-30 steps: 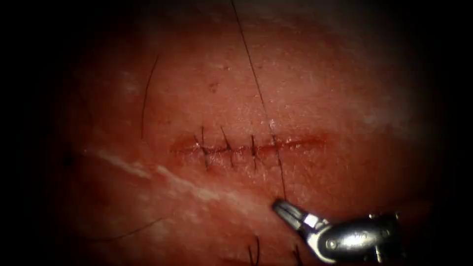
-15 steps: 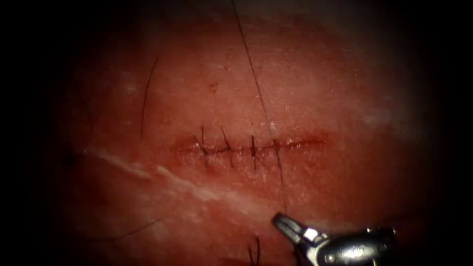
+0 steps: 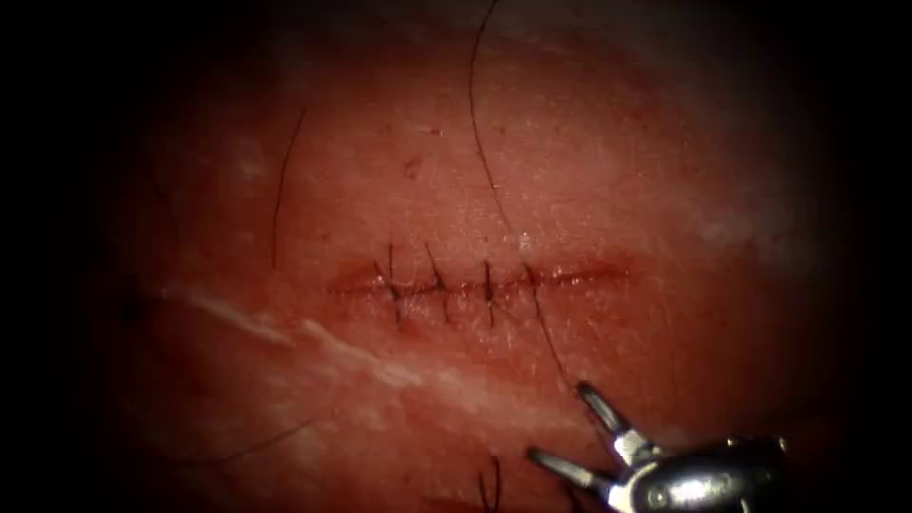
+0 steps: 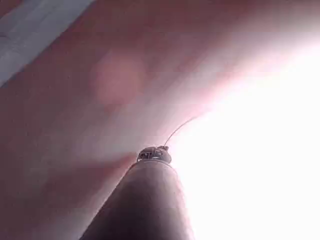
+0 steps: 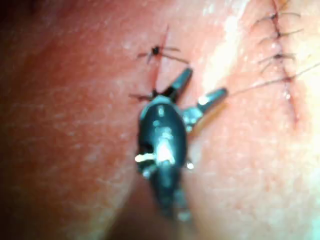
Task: Wound Closure
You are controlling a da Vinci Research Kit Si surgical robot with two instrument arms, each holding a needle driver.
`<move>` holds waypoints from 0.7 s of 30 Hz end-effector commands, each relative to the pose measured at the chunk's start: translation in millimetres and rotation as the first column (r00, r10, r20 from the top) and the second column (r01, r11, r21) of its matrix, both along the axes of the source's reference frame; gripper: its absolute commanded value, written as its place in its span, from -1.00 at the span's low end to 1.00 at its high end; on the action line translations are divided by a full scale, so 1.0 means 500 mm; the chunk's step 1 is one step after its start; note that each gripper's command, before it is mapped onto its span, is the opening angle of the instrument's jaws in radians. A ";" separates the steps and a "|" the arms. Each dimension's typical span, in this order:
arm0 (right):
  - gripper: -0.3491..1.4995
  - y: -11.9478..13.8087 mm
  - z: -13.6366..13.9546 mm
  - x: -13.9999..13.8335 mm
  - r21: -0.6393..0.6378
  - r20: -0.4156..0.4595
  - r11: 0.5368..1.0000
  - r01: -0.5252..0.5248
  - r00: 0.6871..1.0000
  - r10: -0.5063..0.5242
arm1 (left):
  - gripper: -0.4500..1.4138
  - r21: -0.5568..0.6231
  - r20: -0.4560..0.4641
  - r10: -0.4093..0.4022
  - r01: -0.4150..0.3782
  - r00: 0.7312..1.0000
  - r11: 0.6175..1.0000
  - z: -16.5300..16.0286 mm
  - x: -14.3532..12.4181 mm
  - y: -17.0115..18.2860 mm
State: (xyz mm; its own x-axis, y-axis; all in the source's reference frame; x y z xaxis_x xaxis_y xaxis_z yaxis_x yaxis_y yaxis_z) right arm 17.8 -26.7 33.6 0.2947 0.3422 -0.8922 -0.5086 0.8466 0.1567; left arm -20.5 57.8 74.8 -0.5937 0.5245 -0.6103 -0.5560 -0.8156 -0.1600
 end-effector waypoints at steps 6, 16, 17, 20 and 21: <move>0.65 0.0002 -0.0044 -0.0032 0.035 -0.042 0.998 0.045 0.998 -0.044 | -1.00 0.026 0.036 0.039 -0.040 0.999 0.999 -0.0101 -0.0046 -0.0136; 0.25 0.0090 -0.0072 -0.0036 0.121 -0.094 0.978 0.170 0.983 -0.159 | -1.00 0.021 0.103 0.119 -0.122 0.988 0.992 -0.0283 -0.0122 -0.0415; 0.15 0.0116 -0.0066 -0.0027 0.127 -0.113 0.974 0.189 0.978 -0.175 | -1.00 0.022 0.128 0.134 -0.138 0.983 0.990 -0.0291 -0.0137 -0.0464; -0.15 0.0201 -0.0033 0.0003 0.141 -0.163 0.963 0.228 0.965 -0.204 | -1.00 0.021 0.185 0.156 -0.163 0.970 0.986 -0.0281 -0.0172 -0.0581; -0.16 0.0216 -0.0026 0.0006 0.143 -0.169 0.962 0.233 0.964 -0.208 | -1.00 0.018 0.191 0.161 -0.167 0.968 0.986 -0.0277 -0.0175 -0.0597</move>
